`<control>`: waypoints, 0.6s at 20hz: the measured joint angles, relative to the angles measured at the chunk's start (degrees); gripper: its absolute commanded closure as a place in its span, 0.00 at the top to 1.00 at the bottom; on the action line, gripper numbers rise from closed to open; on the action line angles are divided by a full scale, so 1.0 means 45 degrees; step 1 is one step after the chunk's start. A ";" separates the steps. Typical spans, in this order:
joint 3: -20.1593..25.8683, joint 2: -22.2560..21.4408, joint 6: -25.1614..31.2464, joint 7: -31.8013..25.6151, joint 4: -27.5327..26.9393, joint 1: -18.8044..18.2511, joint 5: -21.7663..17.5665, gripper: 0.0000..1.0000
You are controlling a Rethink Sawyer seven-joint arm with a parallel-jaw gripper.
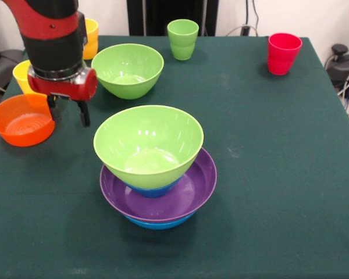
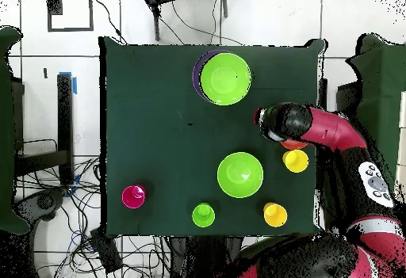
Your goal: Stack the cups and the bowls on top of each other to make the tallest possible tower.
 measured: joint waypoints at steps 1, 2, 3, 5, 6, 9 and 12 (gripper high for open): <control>0.0000 0.0171 0.0000 0.0000 -0.0072 0.0012 -0.0008 1.00; 0.0000 0.0241 -0.0003 0.0000 -0.0101 0.0017 -0.0011 1.00; 0.0000 0.0354 -0.0003 0.0000 -0.0147 0.0026 -0.0013 1.00; 0.0000 0.0609 -0.0003 0.0000 -0.0239 0.0049 -0.0016 1.00; 0.0000 0.0671 -0.0003 0.0000 -0.0258 0.0052 -0.0019 1.00; 0.0000 0.0803 0.0000 0.0000 -0.0269 0.0054 -0.0037 1.00; 0.0002 0.0775 -0.0003 0.0000 -0.0267 0.0052 -0.0050 1.00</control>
